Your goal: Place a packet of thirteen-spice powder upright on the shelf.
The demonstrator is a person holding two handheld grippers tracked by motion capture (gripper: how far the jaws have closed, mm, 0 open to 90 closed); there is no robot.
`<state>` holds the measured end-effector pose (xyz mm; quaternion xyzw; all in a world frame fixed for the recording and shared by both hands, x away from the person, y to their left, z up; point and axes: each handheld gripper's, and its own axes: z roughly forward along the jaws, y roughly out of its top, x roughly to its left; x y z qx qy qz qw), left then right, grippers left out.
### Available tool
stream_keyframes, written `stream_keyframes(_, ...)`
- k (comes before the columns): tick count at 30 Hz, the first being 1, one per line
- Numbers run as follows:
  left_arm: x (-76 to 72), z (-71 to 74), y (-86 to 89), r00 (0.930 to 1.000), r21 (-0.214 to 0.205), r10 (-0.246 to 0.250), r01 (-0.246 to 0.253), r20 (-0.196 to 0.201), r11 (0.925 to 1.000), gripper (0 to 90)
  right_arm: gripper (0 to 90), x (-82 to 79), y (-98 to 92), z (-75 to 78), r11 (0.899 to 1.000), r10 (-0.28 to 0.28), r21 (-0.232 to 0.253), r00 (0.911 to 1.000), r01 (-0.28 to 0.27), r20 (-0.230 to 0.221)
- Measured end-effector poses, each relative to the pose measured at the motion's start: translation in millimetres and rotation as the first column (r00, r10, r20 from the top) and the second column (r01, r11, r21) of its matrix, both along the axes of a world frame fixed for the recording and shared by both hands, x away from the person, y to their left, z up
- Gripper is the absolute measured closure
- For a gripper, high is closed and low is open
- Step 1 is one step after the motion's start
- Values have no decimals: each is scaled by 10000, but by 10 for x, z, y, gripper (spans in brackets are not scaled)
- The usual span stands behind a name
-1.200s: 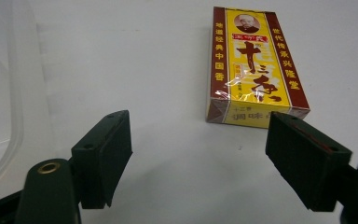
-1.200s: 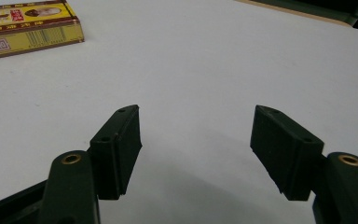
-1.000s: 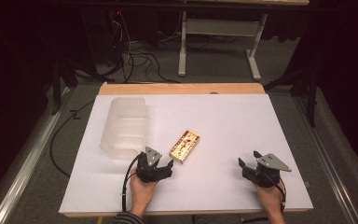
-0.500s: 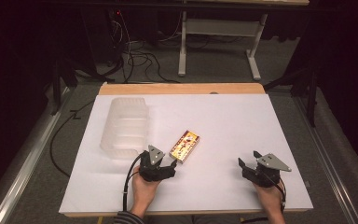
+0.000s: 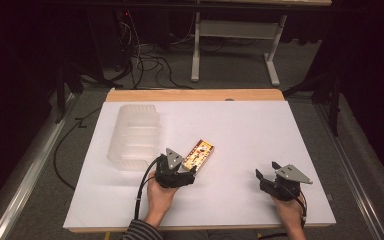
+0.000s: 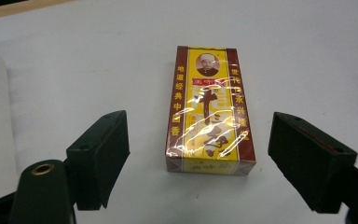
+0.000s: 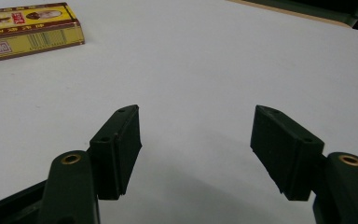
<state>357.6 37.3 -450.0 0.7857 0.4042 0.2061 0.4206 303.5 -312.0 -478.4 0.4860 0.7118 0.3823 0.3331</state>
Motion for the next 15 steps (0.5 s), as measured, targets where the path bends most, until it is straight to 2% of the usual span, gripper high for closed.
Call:
stream_keyframes(11,123,94,-100,9998,157,-112,114,-185,9998,204,336,3,1,-1,10000,40,-12,10000,-40,4)
stream_keyframes(15,205,83,-163,9986,442,-146,169,-502,9989,201,337,2,1,-1,10000,34,-28,10000,-34,4)
